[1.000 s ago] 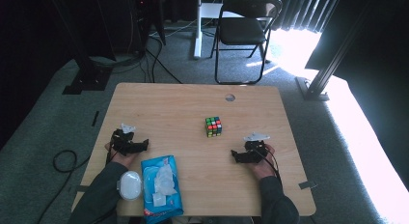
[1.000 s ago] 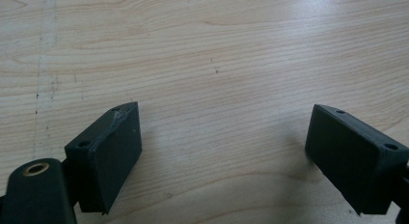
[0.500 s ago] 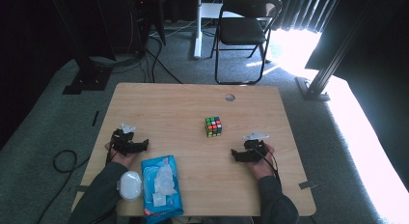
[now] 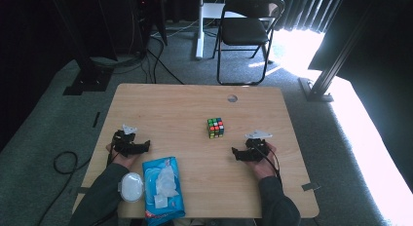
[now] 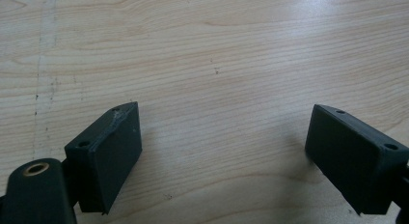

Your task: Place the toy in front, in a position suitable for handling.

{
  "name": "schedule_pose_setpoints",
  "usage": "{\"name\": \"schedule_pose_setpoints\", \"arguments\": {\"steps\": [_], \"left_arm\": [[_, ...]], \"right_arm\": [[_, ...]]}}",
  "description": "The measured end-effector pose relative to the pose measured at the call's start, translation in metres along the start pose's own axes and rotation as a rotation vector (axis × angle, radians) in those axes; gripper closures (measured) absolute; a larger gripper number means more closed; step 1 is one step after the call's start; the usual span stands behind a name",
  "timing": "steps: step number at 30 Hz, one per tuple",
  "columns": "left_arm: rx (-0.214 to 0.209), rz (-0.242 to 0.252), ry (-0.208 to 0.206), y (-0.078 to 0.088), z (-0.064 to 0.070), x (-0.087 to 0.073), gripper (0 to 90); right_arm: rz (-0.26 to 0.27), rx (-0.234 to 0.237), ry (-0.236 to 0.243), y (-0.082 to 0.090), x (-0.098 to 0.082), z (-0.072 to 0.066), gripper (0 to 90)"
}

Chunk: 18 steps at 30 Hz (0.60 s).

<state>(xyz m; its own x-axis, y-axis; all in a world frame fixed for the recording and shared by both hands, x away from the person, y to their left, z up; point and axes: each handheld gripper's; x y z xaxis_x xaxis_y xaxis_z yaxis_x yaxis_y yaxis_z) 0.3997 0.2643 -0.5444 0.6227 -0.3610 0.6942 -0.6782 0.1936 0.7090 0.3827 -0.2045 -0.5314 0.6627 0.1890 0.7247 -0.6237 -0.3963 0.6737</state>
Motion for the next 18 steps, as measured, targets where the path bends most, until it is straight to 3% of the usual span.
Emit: {"name": "schedule_pose_setpoints", "arguments": {"steps": [8,18], "left_arm": [[0.001,0.0,0.0,0.0,0.0,0.0,12.8],[0.001,0.0,0.0,0.0,0.0,0.0,12.8]], "right_arm": [[-0.001,0.02,0.001,-0.001,0.005,-0.007,14.3],[0.006,0.024,0.044,-0.004,0.01,-0.017,14.5]]}}
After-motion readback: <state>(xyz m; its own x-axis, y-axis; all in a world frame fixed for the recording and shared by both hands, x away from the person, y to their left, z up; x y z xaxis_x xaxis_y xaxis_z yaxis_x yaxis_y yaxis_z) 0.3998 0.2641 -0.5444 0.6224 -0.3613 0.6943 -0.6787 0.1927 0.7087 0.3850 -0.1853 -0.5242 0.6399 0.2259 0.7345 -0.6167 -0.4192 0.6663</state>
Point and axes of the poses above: each handheld gripper's, and its own axes: y roughly backward along the jaws, x roughly out of its top, z roughly to its right, and after that the axes turned 9 degrees about -y, right-handed
